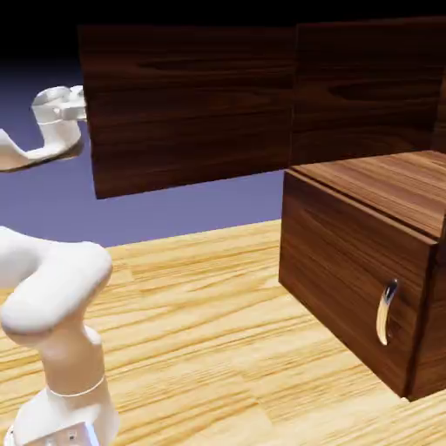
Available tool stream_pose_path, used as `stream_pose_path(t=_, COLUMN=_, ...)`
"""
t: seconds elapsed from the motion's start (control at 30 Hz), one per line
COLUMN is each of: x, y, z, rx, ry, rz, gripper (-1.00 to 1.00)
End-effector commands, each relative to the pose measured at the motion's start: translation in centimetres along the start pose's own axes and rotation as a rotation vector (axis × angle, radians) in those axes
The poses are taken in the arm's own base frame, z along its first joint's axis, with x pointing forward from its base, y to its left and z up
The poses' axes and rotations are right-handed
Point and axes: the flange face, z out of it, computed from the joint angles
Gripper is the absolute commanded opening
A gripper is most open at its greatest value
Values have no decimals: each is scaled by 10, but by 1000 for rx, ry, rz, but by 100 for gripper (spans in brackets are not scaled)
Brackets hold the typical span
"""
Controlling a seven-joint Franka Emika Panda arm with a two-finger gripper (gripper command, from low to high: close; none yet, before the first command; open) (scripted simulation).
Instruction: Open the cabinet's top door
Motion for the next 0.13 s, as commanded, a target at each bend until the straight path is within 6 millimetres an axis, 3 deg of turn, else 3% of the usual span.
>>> stream_pose_path(t=0.0, x=2, y=1, z=-6, rx=8, ry=-9, rz=-1, gripper=-100)
stream_pose_path(t=0.1, x=6, y=5, z=-24, rx=33, ry=-34, rz=0, gripper=-100)
